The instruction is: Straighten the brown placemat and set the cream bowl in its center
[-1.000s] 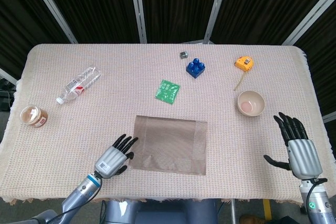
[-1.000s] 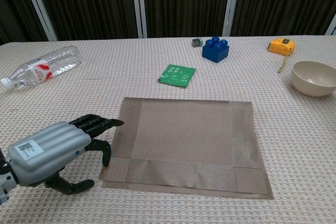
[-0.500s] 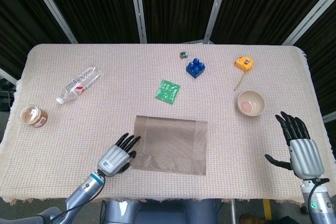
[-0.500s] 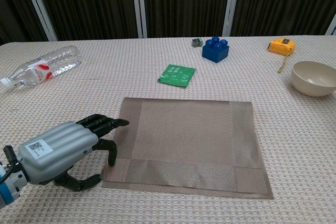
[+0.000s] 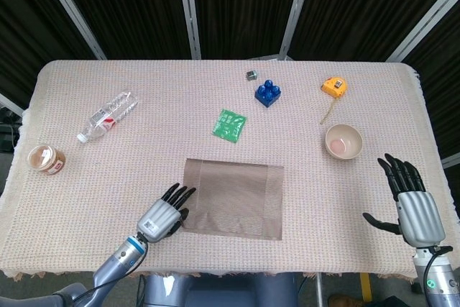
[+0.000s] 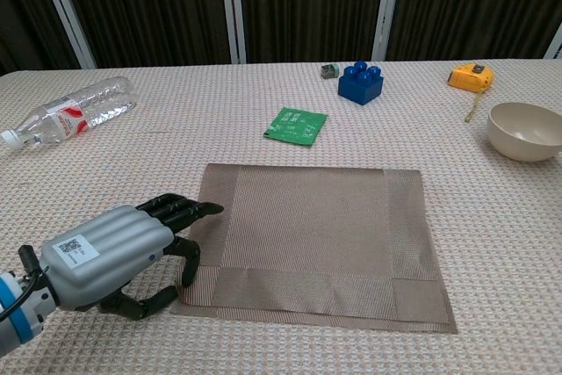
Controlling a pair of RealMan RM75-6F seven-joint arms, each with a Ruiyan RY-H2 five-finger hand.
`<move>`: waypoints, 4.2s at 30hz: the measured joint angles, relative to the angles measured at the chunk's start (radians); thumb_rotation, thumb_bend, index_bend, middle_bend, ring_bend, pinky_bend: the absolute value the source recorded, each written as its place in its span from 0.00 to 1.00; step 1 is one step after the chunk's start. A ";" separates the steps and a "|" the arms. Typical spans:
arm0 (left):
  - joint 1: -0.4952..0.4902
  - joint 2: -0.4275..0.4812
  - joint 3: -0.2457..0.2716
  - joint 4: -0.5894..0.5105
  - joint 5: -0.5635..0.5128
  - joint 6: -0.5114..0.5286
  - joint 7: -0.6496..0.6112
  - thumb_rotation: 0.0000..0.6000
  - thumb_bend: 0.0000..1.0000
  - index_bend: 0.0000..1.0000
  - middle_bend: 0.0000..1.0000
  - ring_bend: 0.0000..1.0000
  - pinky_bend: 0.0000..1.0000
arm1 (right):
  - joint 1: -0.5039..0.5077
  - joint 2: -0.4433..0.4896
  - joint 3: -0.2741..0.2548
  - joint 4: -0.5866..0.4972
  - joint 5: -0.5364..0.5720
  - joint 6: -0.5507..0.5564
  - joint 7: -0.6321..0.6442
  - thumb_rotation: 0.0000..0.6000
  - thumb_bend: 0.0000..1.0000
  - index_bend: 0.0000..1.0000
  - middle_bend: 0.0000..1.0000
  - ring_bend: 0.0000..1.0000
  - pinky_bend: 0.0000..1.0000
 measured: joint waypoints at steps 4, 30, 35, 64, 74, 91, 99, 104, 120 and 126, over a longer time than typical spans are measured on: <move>-0.005 0.002 0.000 -0.005 -0.006 0.001 0.002 1.00 0.50 0.63 0.00 0.00 0.00 | -0.002 0.002 0.000 -0.003 -0.005 0.004 0.001 1.00 0.00 0.00 0.00 0.00 0.00; 0.003 0.182 0.000 -0.316 -0.057 0.031 0.122 1.00 0.50 0.78 0.00 0.00 0.00 | -0.015 0.022 0.004 -0.017 -0.026 0.035 0.035 1.00 0.00 0.00 0.00 0.00 0.00; 0.000 0.246 -0.029 -0.401 -0.074 0.049 0.143 1.00 0.50 0.79 0.00 0.00 0.00 | -0.014 0.020 0.002 -0.017 -0.030 0.033 0.026 1.00 0.00 0.00 0.00 0.00 0.00; -0.447 0.071 -0.513 0.223 -0.609 -0.265 -0.004 1.00 0.40 0.32 0.00 0.00 0.00 | 0.013 -0.052 0.043 0.059 0.142 -0.054 -0.084 1.00 0.00 0.00 0.00 0.00 0.00; -0.485 -0.001 -0.492 0.428 -0.662 -0.321 -0.099 1.00 0.24 0.00 0.00 0.00 0.00 | 0.014 -0.053 0.051 0.071 0.159 -0.059 -0.076 1.00 0.00 0.00 0.00 0.00 0.00; -0.192 0.381 -0.380 -0.146 -0.608 -0.043 -0.065 1.00 0.24 0.00 0.00 0.00 0.00 | 0.021 -0.053 -0.001 0.024 0.031 -0.056 -0.103 1.00 0.00 0.00 0.00 0.00 0.00; 0.059 0.646 -0.274 -0.496 -0.603 0.183 -0.027 1.00 0.24 0.00 0.00 0.00 0.00 | 0.056 -0.067 -0.056 -0.006 -0.068 -0.126 -0.131 1.00 0.00 0.18 0.00 0.00 0.00; 0.145 0.713 -0.216 -0.564 -0.546 0.264 -0.047 1.00 0.19 0.00 0.00 0.00 0.00 | 0.100 -0.085 -0.070 -0.004 -0.119 -0.188 -0.168 1.00 0.02 0.23 0.00 0.00 0.00; 0.233 0.775 -0.134 -0.545 -0.357 0.358 -0.143 1.00 0.19 0.00 0.00 0.00 0.00 | 0.275 -0.319 -0.057 0.165 -0.137 -0.433 -0.270 1.00 0.09 0.29 0.00 0.00 0.00; 0.230 0.766 -0.138 -0.516 -0.353 0.346 -0.158 1.00 0.19 0.00 0.00 0.00 0.00 | 0.314 -0.411 -0.056 0.221 -0.130 -0.476 -0.317 1.00 0.10 0.30 0.00 0.00 0.00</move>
